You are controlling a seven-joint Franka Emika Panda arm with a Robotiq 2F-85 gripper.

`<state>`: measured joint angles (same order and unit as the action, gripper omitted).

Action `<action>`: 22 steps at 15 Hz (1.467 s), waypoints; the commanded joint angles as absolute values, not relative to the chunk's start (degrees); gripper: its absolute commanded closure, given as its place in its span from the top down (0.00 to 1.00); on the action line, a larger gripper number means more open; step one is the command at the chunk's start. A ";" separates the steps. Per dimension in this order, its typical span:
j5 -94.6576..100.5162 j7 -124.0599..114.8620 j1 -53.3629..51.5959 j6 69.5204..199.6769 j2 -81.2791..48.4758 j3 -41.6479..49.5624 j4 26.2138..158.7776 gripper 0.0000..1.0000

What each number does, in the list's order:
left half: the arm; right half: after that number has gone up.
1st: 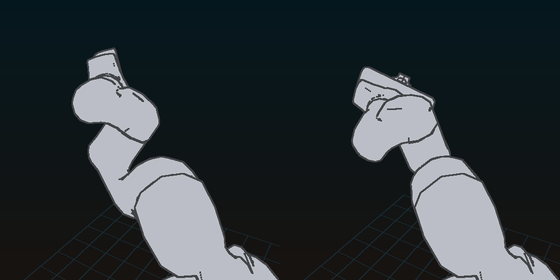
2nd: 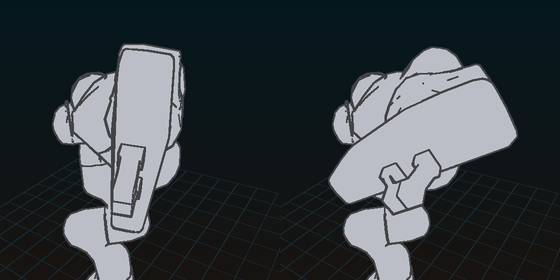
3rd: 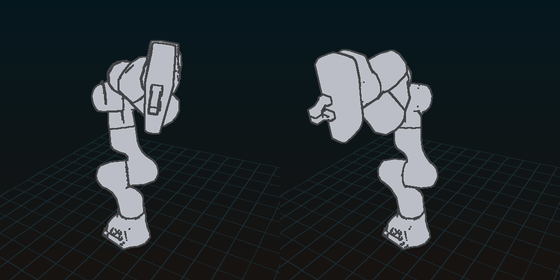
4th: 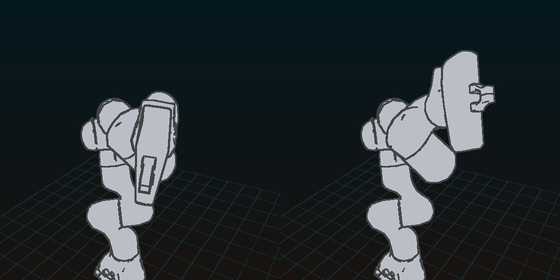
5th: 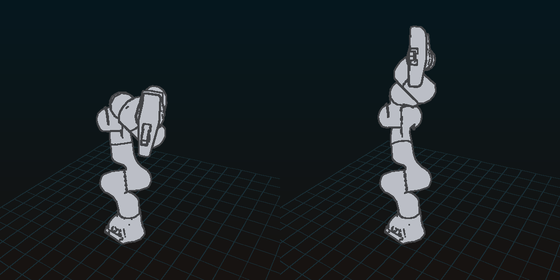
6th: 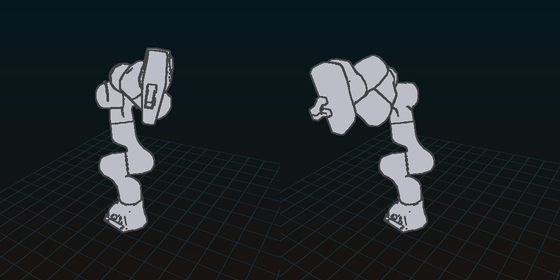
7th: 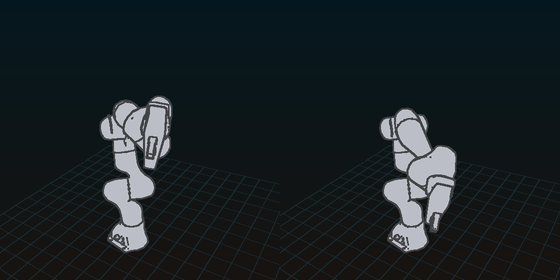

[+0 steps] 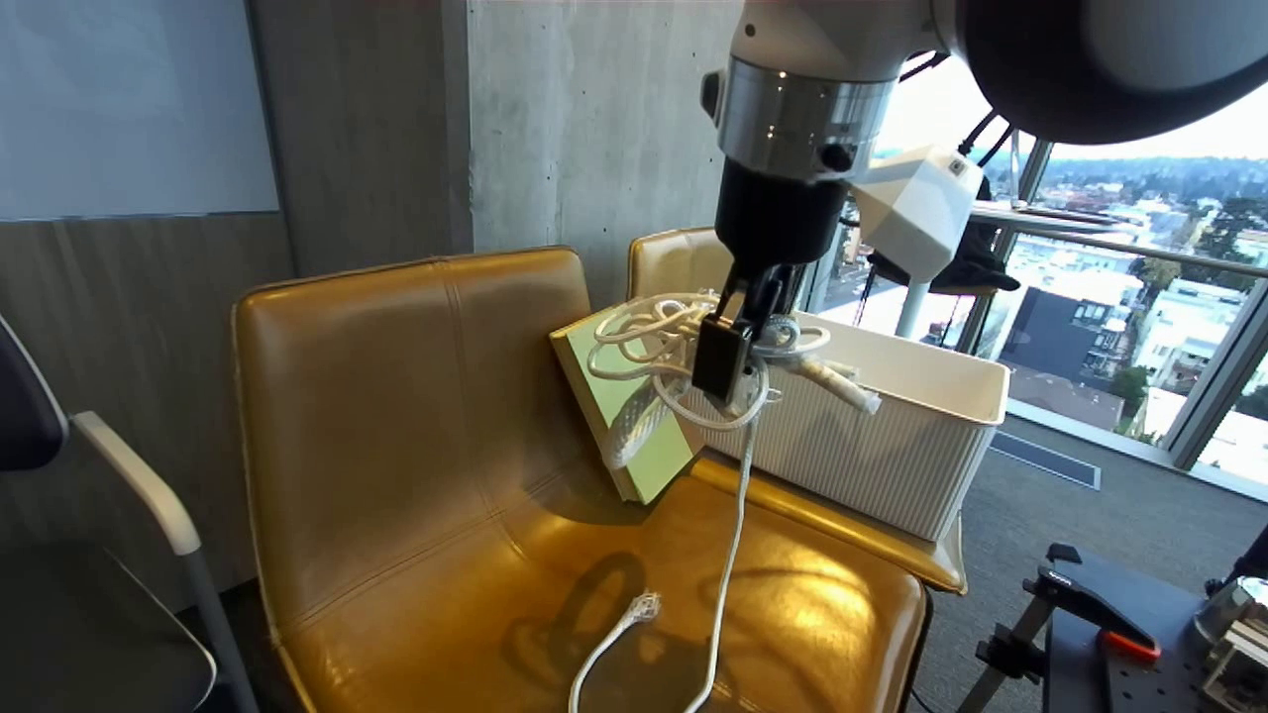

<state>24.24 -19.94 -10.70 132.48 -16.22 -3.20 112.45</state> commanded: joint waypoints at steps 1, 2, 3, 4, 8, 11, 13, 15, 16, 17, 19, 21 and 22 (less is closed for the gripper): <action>23.72 -20.65 -11.51 135.46 -15.64 -3.07 113.09 0.00; 23.84 -20.97 -11.77 135.94 -15.80 -3.03 112.94 0.25; 23.76 -21.11 -11.94 136.19 -15.98 -3.07 112.85 0.27; 23.55 -21.16 -12.02 136.39 -16.09 -3.07 112.74 0.33; 22.71 -20.67 -11.58 136.64 -16.04 -2.79 113.02 0.61; 21.67 -19.92 -10.65 136.83 -15.33 -2.53 113.75 0.84; 21.32 -19.63 -9.75 137.19 -14.71 -2.02 114.55 0.97; 21.60 -19.31 -8.46 137.78 -14.08 -0.86 115.66 1.00; 21.49 -18.65 -7.55 138.22 -13.63 -0.19 116.34 1.00; 21.71 -18.12 -6.64 138.96 -13.31 0.63 116.94 1.00; 22.34 -16.92 -4.59 140.22 -13.13 2.61 117.49 1.00; 21.52 -14.34 -2.06 140.88 -13.37 4.34 116.66 1.00; 21.34 -13.33 -0.92 141.23 -13.93 5.17 115.81 1.00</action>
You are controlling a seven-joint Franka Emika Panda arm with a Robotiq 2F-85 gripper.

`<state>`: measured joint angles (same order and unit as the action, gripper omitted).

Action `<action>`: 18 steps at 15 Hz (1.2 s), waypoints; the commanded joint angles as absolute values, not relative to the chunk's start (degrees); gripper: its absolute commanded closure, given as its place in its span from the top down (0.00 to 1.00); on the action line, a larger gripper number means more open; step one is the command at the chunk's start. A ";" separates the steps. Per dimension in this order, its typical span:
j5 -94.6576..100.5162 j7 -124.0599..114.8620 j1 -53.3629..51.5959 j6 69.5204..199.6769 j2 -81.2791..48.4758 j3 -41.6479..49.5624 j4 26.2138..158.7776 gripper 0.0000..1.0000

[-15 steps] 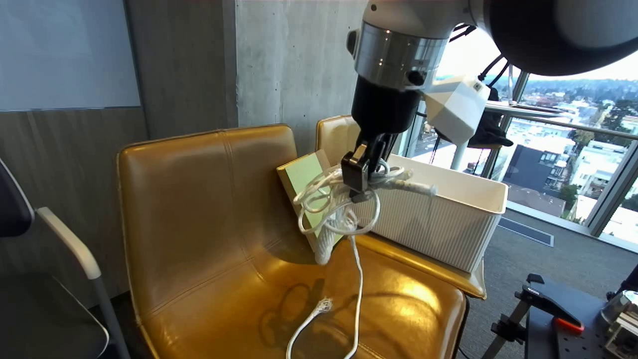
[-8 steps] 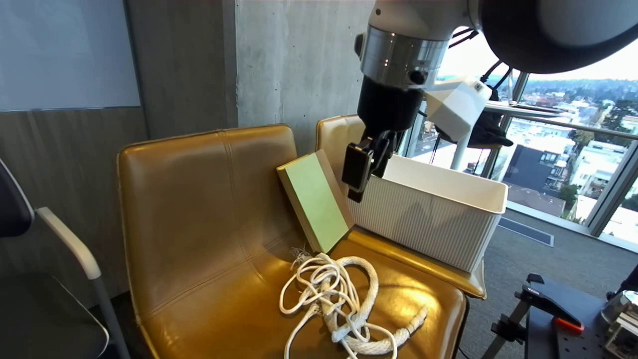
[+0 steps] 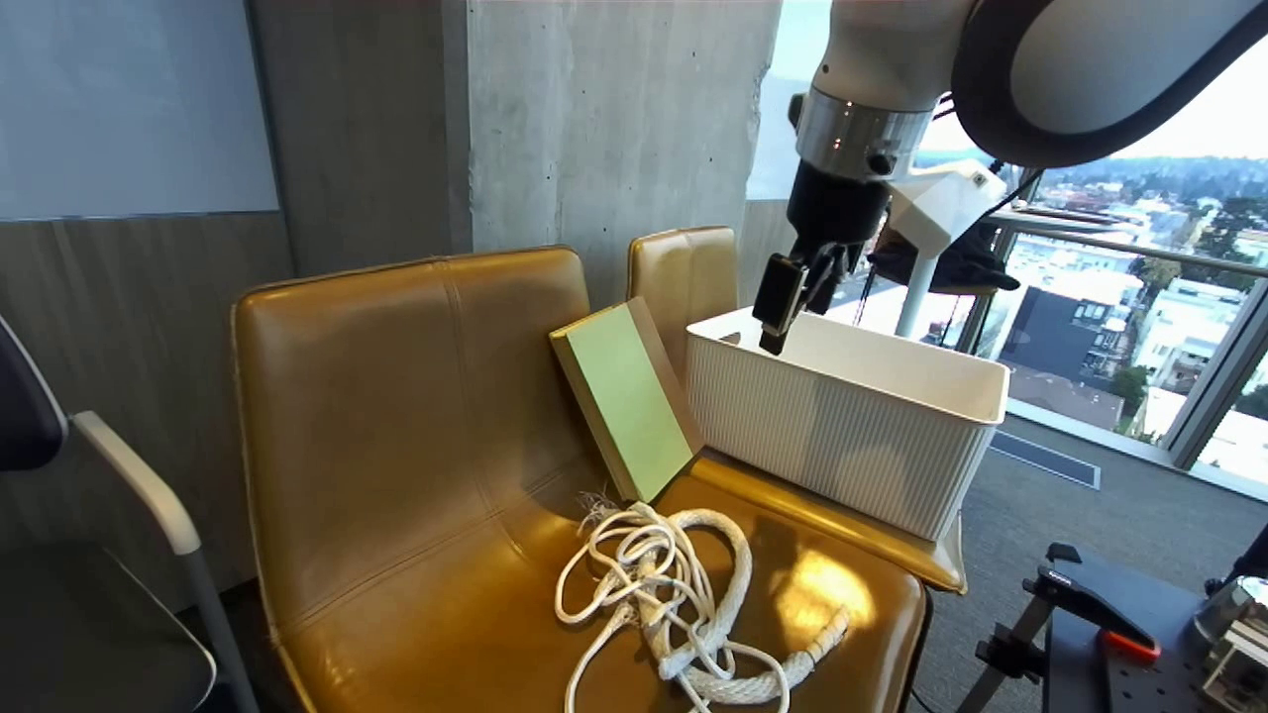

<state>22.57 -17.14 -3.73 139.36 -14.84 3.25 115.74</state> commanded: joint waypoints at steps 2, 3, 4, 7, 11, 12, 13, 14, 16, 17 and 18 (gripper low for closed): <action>19.64 -9.96 1.73 140.62 -14.72 6.39 113.36 1.00; 18.68 -8.26 2.96 140.32 -15.48 6.90 111.91 1.00; 17.81 -6.81 4.01 139.93 -16.22 7.32 110.47 1.00; 15.25 -3.89 6.65 139.79 -19.24 8.35 106.82 1.00; 14.22 -2.25 9.04 140.19 -24.98 9.85 104.10 1.00; 14.52 -2.11 9.48 140.19 -26.55 10.31 103.48 1.00; 14.67 -2.05 9.82 140.16 -28.01 10.65 102.87 1.00; 14.67 -1.80 10.15 139.65 -29.57 11.00 101.86 1.00; 14.48 -1.57 10.64 138.95 -32.33 11.39 99.93 1.00; 14.40 -1.48 10.79 138.62 -33.48 11.45 98.98 1.00; 14.41 -1.49 10.83 138.40 -34.55 11.54 98.15 1.00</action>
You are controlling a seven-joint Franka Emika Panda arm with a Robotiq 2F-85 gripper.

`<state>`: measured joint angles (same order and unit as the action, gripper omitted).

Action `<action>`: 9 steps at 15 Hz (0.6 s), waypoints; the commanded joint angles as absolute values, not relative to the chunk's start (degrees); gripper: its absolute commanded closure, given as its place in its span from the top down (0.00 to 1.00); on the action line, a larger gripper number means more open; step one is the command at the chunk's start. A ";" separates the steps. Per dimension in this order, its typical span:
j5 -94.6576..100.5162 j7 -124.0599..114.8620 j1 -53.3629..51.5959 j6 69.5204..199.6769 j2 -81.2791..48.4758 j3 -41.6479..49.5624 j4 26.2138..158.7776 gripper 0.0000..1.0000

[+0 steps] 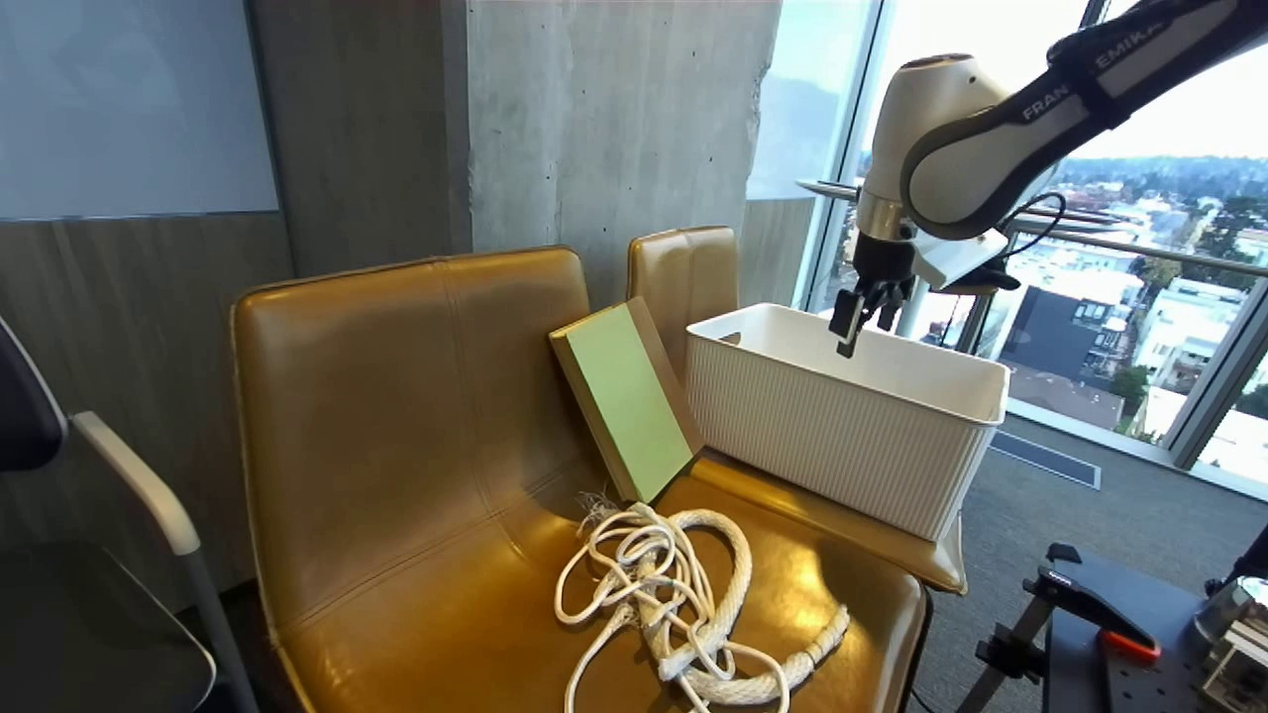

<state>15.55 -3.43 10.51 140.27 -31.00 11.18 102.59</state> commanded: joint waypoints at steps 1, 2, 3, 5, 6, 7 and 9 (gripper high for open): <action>14.38 -1.40 10.86 138.27 -35.48 11.56 97.47 1.00; 14.44 -1.27 10.85 138.08 -36.41 11.62 96.93 1.00; 14.50 -1.14 10.88 138.00 -37.16 11.67 96.62 1.00; 15.28 -1.23 10.77 138.20 -38.75 12.34 96.27 1.00; 15.82 -1.37 10.68 138.13 -39.54 12.96 95.91 1.00; 15.87 -1.14 10.84 137.98 -40.02 13.22 95.60 1.00; 15.84 -0.83 11.00 137.60 -41.01 13.88 94.72 1.00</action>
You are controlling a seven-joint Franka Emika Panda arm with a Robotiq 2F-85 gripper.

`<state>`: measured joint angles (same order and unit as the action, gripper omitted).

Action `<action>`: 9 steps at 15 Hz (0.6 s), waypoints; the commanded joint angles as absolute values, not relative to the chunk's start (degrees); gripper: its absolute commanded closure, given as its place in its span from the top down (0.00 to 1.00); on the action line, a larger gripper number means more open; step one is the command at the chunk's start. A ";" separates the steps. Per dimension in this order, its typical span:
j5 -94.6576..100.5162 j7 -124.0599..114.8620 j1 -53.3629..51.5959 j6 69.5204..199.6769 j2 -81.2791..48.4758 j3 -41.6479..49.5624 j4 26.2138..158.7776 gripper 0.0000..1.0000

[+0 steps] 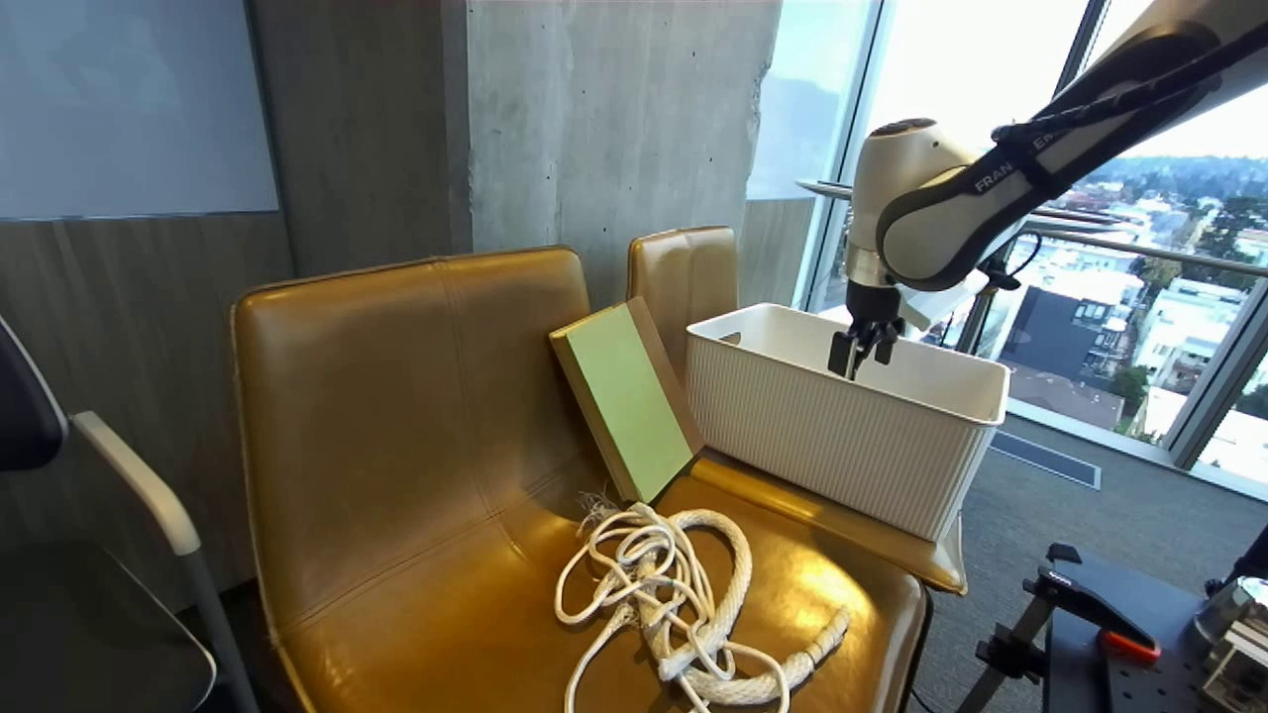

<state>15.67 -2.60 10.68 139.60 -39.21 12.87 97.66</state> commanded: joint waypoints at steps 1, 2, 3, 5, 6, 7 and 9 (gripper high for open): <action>15.66 -0.74 11.06 137.45 -41.39 14.08 94.33 1.00; 15.24 -0.70 11.09 137.10 -41.43 14.01 94.11 1.00; 14.84 -0.79 11.09 136.83 -41.40 13.82 94.03 1.00; 13.65 -1.11 11.00 135.89 -41.28 12.90 93.81 1.00; 12.93 -1.30 10.91 135.29 -41.47 12.30 93.24 1.00; 12.21 -1.34 10.94 134.83 -41.78 11.75 92.60 1.00; 10.38 -1.30 11.18 133.28 -42.99 10.56 90.18 1.00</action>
